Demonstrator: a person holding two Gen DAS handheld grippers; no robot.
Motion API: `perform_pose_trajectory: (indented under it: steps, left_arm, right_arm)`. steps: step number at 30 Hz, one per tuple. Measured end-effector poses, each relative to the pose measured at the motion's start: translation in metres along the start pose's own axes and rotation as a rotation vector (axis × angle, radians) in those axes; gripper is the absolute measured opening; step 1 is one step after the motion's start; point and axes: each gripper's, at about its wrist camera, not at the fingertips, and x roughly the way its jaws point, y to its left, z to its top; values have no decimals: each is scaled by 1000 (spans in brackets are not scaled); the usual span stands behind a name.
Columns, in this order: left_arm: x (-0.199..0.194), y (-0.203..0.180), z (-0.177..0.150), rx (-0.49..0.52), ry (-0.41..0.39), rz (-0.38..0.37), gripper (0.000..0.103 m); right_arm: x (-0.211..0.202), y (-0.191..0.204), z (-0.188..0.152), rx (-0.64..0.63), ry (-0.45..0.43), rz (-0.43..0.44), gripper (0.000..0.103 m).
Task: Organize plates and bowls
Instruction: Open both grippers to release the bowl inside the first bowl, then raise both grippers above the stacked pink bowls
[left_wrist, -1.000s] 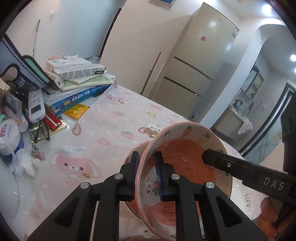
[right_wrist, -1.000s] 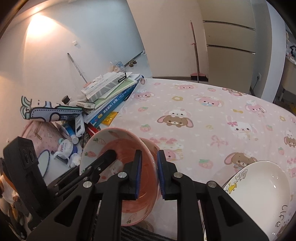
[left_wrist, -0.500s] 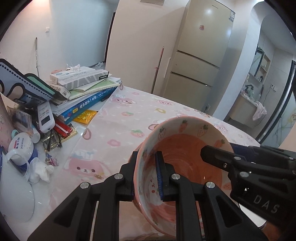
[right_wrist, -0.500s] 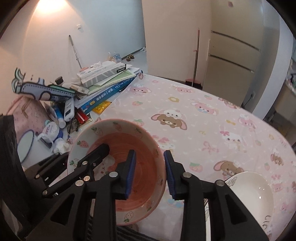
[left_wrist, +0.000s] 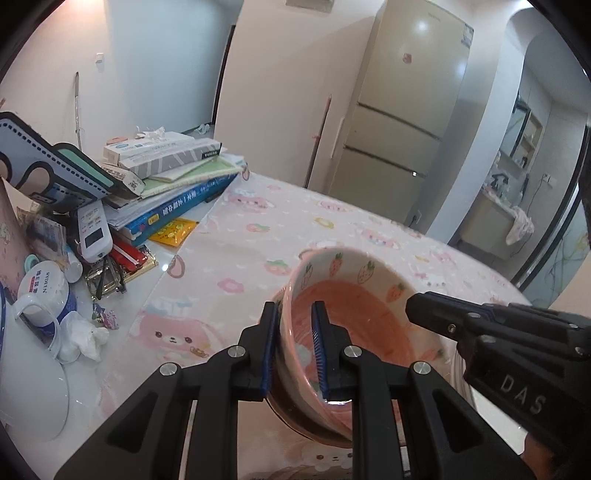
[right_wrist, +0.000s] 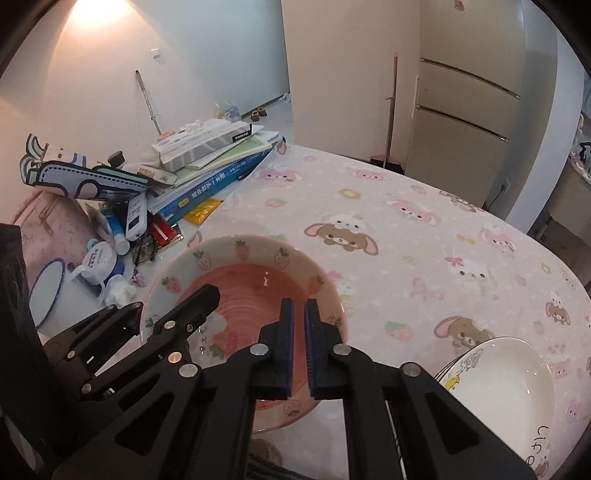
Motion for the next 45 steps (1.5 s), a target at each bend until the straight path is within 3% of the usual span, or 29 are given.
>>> perform_pose_trajectory:
  steps: [4,6,8,17,24,25,26,27,29,33,36,42,45]
  left_arm:
    - [-15,8,5,-34,-70,-17,20]
    - [-17,14,7,-70,-72,-55,20]
    - [-16,16,8,-78,-63,-45,20]
    - [-13,10,5,-47,-63,-35,20]
    - [-23,2,6,-14,-122,-55,21]
    - [-24,2,6,-22,-130,-59,24]
    - [-25,4,6,-32,-140,-57,37]
    - [-26,4,6,-36,-149,-51,59]
    - [-31,4,7,-38,-195,-18,76]
    - [-45,-5,6,28,-270,-23,76]
    - [-53,-13,5,62,-317,-11,81]
    - [-60,-19,5,103,-366,49,91]
    - [-59,-17,6,92,-360,52,93]
  right_arm:
    - [-4,-8,3,10,-16,-44,6]
    - [-2,-13,4,27,-7,-38,6]
    - [0,-17,4,41,4,-31,6]
    - [0,-22,5,57,13,-33,8]
    - [-18,-25,9,65,-35,-33,15]
    - [-20,-25,10,64,-42,-40,19]
    - [-22,-26,11,63,-50,-47,22]
    - [-23,-27,11,64,-56,-52,24]
    - [-25,-29,12,70,-62,-54,29]
    - [-31,-33,14,83,-90,-56,36]
    - [-43,-32,15,68,-171,-163,38]
    - [-66,-43,20,79,-261,-203,58]
    - [-73,-43,22,60,-310,-276,75]
